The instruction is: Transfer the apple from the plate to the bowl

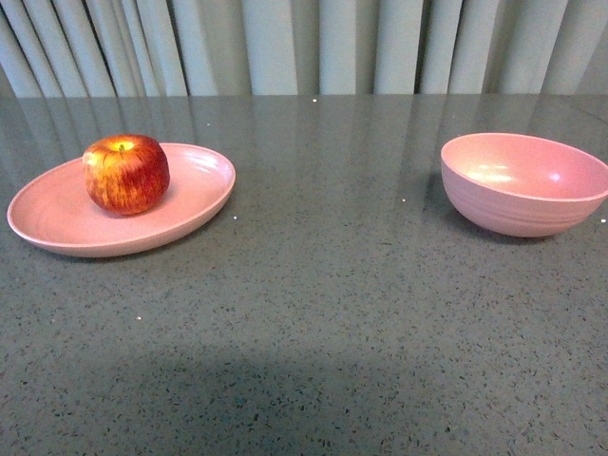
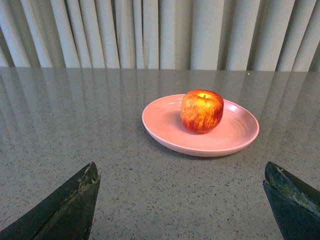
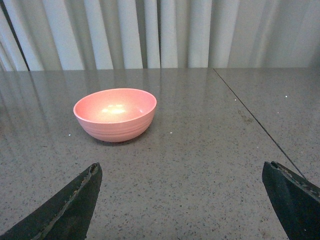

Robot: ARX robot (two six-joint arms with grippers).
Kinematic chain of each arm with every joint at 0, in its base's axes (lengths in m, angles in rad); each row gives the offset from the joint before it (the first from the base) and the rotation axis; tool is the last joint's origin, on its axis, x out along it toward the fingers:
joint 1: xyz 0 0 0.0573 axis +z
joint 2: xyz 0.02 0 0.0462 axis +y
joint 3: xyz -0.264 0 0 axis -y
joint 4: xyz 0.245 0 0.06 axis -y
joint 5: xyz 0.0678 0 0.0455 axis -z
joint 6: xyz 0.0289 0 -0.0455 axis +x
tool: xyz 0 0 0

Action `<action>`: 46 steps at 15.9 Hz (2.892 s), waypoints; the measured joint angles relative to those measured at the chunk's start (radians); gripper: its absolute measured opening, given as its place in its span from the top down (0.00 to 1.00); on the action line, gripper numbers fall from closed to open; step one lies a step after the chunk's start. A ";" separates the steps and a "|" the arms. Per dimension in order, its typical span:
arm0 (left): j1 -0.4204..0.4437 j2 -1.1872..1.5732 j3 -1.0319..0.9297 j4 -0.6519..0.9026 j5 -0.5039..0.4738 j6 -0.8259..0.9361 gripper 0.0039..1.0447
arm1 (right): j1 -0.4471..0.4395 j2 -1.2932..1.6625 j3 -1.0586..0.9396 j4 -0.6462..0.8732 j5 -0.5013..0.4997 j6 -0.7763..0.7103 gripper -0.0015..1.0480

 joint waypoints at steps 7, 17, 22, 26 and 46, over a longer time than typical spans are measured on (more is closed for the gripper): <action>0.000 0.000 0.000 0.000 0.000 0.000 0.06 | 0.000 0.000 0.000 0.000 0.000 0.000 0.06; 0.000 0.000 0.000 0.000 0.000 0.000 0.06 | 0.000 0.000 0.000 0.000 0.000 0.000 0.06; 0.000 0.000 0.000 0.000 0.000 0.000 0.06 | 0.000 0.000 0.000 0.000 0.000 0.000 0.06; 0.000 0.000 0.000 0.000 0.000 0.000 0.06 | 0.000 0.000 0.000 0.000 0.000 0.000 0.06; 0.000 0.000 0.000 0.000 0.000 0.000 0.06 | 0.040 1.456 0.978 0.084 -0.082 0.126 0.06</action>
